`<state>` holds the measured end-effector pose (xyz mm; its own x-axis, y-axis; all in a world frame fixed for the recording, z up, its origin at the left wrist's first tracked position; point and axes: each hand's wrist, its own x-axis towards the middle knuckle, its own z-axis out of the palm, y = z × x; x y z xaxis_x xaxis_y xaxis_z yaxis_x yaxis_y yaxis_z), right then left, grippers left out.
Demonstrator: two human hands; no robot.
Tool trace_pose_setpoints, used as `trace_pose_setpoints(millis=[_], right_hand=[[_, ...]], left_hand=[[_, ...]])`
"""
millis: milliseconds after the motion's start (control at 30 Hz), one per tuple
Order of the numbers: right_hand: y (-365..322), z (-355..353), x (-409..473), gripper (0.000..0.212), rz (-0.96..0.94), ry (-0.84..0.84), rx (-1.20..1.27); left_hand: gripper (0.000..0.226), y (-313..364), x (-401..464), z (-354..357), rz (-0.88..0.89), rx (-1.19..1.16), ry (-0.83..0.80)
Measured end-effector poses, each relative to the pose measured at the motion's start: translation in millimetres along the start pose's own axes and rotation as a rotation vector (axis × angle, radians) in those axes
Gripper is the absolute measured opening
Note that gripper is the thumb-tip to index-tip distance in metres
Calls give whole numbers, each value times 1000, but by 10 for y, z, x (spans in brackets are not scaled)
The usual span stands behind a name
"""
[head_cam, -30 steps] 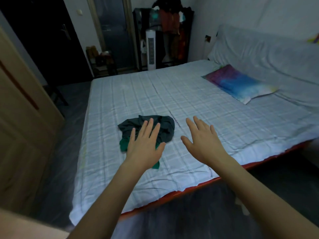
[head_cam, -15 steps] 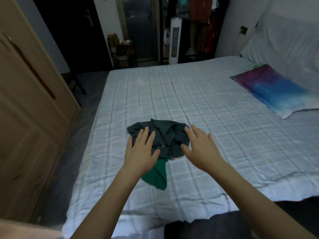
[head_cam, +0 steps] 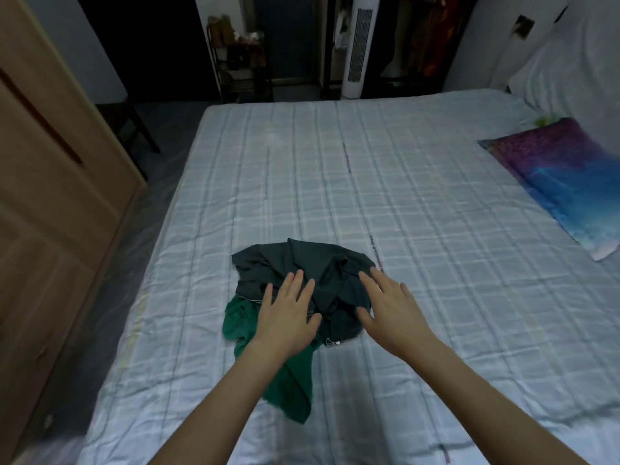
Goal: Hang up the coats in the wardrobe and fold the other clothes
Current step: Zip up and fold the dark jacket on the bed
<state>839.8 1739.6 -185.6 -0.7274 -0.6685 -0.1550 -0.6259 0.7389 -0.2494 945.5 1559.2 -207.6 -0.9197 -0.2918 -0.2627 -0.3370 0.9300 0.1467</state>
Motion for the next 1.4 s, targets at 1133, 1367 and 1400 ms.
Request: trace_pose_setpoints(millis=[1133,1367,1400], right_hand=[[1009,1414,2423,36,-306,-208,-194],[1089,-6,2286,17,-83,29,225],[1071,-207,2224,20,-35,53,298]], left_hand=[[28,38,2372,947,-278,-531,-52],[29,84,2259,-531,90,-164,74],[21,96,2211,-710,120,-120,125]])
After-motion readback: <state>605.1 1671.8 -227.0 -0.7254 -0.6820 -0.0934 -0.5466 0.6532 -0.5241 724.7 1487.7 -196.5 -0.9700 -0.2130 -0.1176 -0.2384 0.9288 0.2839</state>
